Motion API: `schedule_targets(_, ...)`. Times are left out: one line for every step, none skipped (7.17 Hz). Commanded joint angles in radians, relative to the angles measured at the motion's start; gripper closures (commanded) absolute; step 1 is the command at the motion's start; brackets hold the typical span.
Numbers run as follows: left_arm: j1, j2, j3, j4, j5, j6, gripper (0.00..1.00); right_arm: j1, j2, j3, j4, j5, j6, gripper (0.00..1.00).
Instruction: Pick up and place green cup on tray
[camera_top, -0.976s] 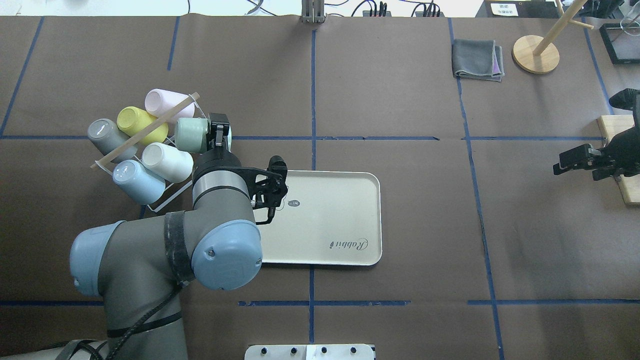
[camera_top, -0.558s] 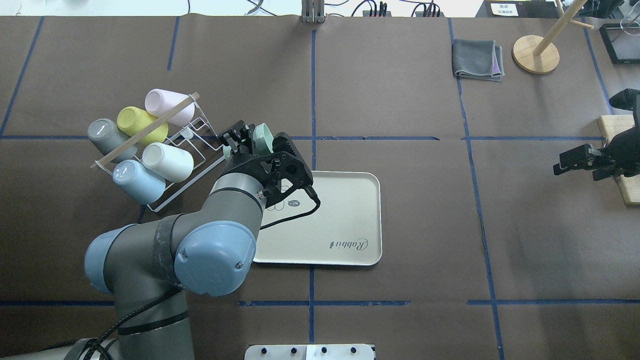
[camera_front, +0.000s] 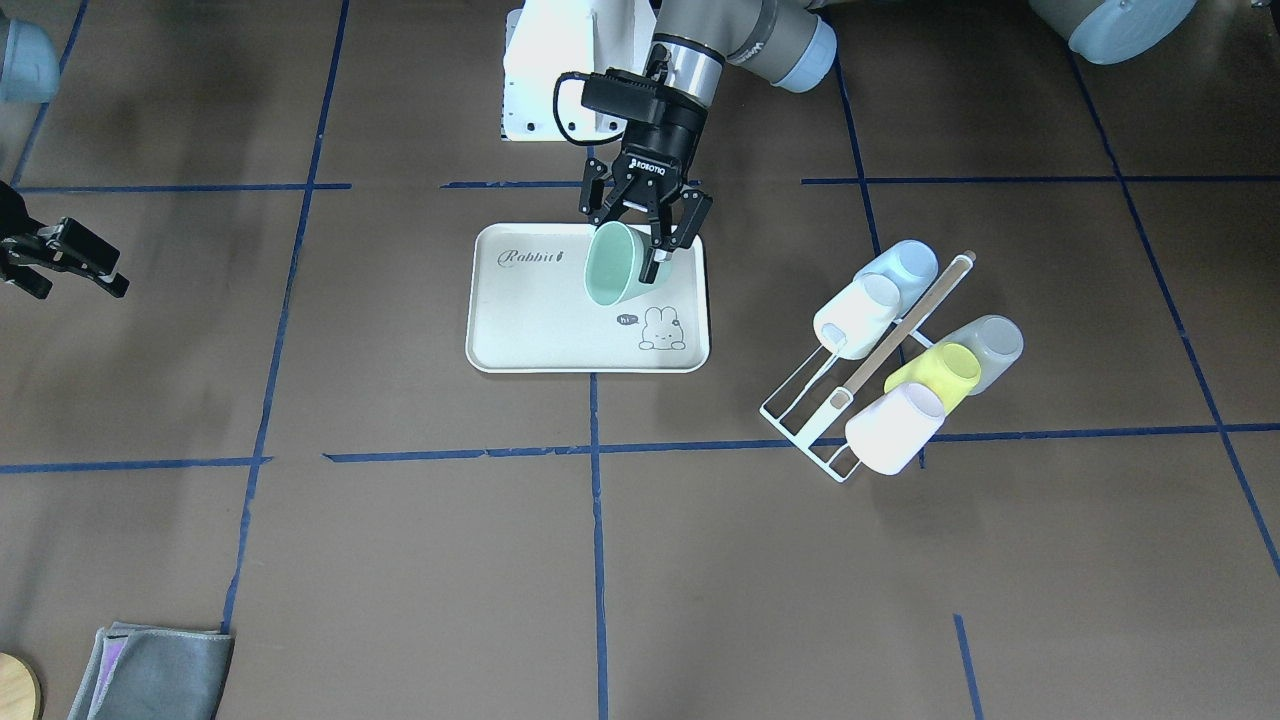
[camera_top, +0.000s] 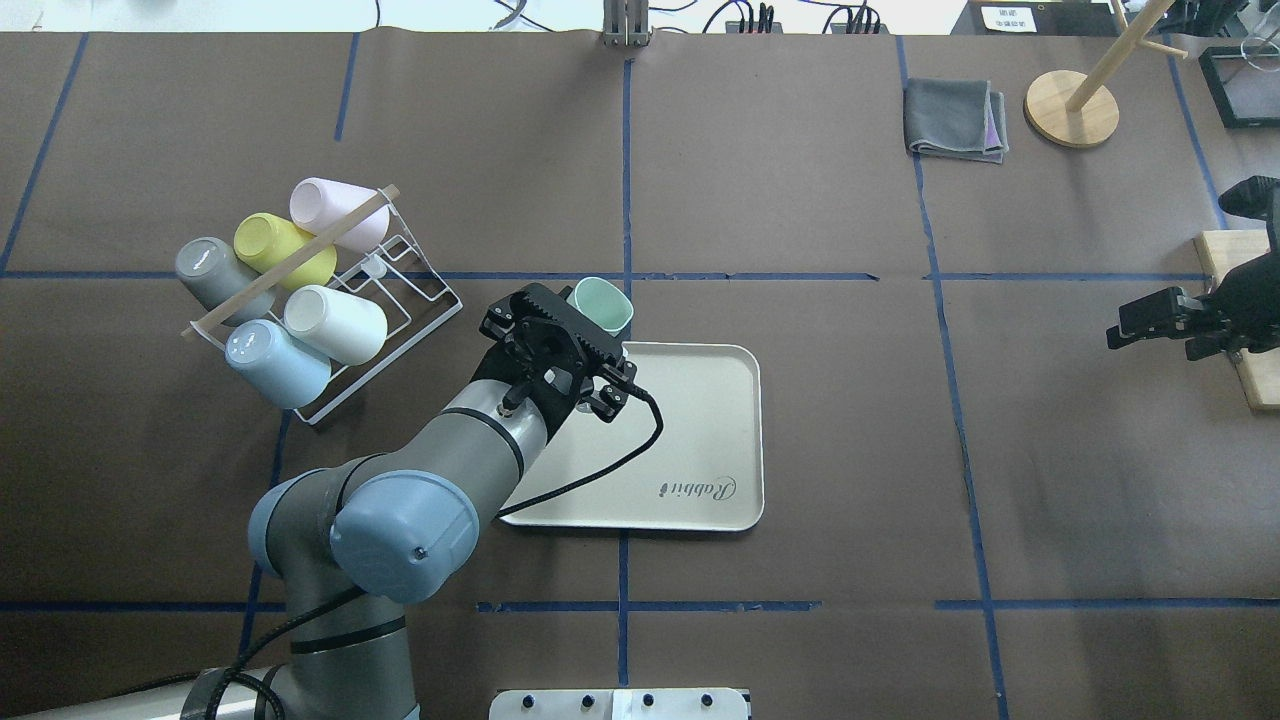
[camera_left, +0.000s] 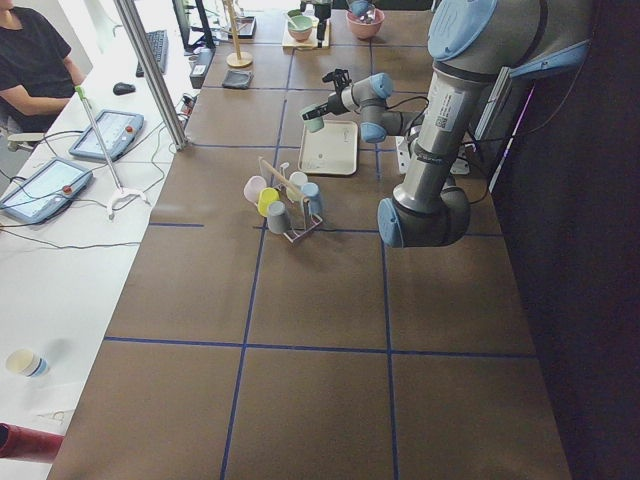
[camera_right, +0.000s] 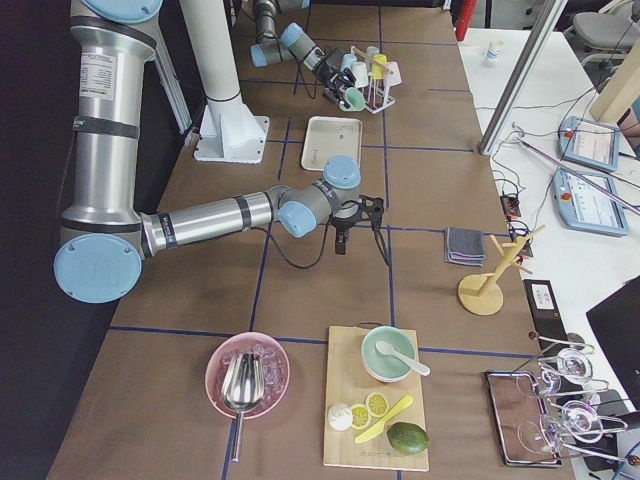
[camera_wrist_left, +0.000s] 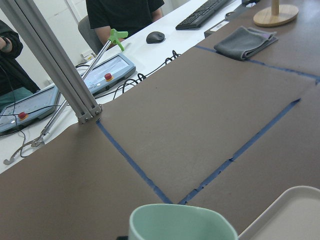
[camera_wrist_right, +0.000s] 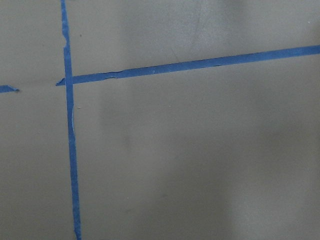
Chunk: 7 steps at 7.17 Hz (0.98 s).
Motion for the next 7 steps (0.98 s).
schedule_targets(0.010,-0.003,0.066,-0.208,0.009,-0.027,0.63,0.000,0.000,0.000,0.001,0.000,-0.001,0.00)
schedule_targets(0.017,-0.003,0.117,-0.276,0.031,-0.029,0.62,-0.001,-0.001,0.000,0.001,0.000,-0.001,0.00)
schedule_targets(0.035,-0.003,0.163,-0.357,0.082,-0.032,0.63,-0.001,0.000,0.000,0.000,0.000,0.000,0.00)
schedule_targets(0.057,-0.007,0.219,-0.495,0.082,-0.032,0.63,-0.001,0.000,-0.003,0.001,0.000,-0.001,0.00)
schedule_targets(0.063,-0.010,0.246,-0.546,0.084,-0.031,0.62,-0.001,0.000,-0.003,0.001,0.000,-0.001,0.00)
schedule_targets(0.075,-0.010,0.258,-0.553,0.085,-0.032,0.62,-0.001,0.002,-0.007,0.001,0.000,-0.001,0.00)
schedule_targets(0.091,-0.012,0.274,-0.556,0.098,-0.032,0.60,-0.001,0.002,-0.007,0.001,0.000,-0.001,0.00)
